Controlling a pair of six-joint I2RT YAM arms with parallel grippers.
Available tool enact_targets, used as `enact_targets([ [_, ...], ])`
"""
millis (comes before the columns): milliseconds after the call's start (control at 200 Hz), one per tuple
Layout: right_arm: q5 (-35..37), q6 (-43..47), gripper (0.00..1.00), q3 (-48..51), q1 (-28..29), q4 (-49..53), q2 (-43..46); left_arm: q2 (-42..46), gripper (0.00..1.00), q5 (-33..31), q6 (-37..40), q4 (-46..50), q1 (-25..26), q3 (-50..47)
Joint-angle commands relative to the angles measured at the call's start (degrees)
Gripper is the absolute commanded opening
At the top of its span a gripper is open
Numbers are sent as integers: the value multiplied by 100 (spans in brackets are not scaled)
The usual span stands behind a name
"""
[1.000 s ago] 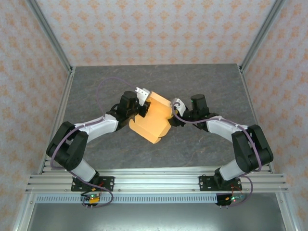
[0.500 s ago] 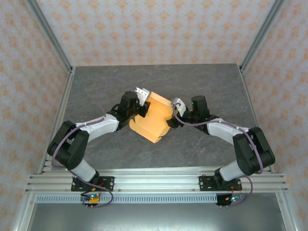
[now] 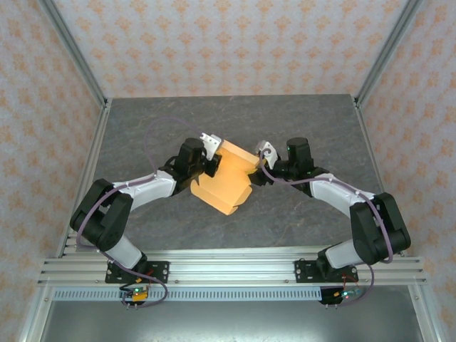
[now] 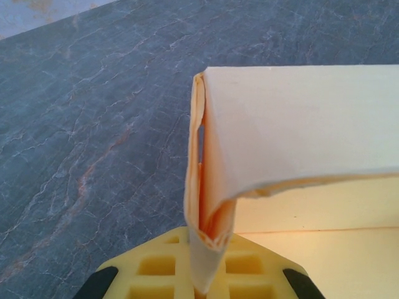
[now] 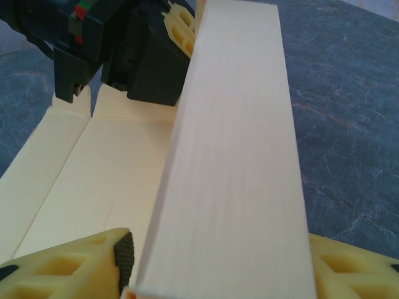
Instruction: Fold the paper box
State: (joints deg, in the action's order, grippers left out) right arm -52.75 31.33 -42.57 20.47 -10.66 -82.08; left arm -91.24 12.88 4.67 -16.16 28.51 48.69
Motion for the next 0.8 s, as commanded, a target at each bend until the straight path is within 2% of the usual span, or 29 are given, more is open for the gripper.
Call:
enact_targets([
  [0,-75,167,56,-252,-10,219,56,137,0,-51,101,-141,41,-46],
  [240,-128,113,36,-325,8,59,-122,55,0,-16,36,-177,58,44],
  [355,-143,59,35,-241,71,-86,-164,28,0,7,-19,-172,58,75],
  [395,-27,-23,38,-197,81,-220,-193,27,0,-57,-63,-221,58,46],
  [481,693,-895,60,-17,112,-965,-196,-12,0,-161,-230,-326,58,0],
  [526,861,-1352,66,141,115,-1398,-120,-47,0,-152,-273,-321,58,22],
  [626,793,-1845,70,444,110,-1876,208,-90,0,-363,-402,-405,66,-3],
  [711,645,-1900,71,484,115,-1631,481,-192,0,-613,-492,-612,70,-86],
  [796,588,-2065,72,574,107,-1460,812,-377,0,-569,-412,-782,97,-66],
])
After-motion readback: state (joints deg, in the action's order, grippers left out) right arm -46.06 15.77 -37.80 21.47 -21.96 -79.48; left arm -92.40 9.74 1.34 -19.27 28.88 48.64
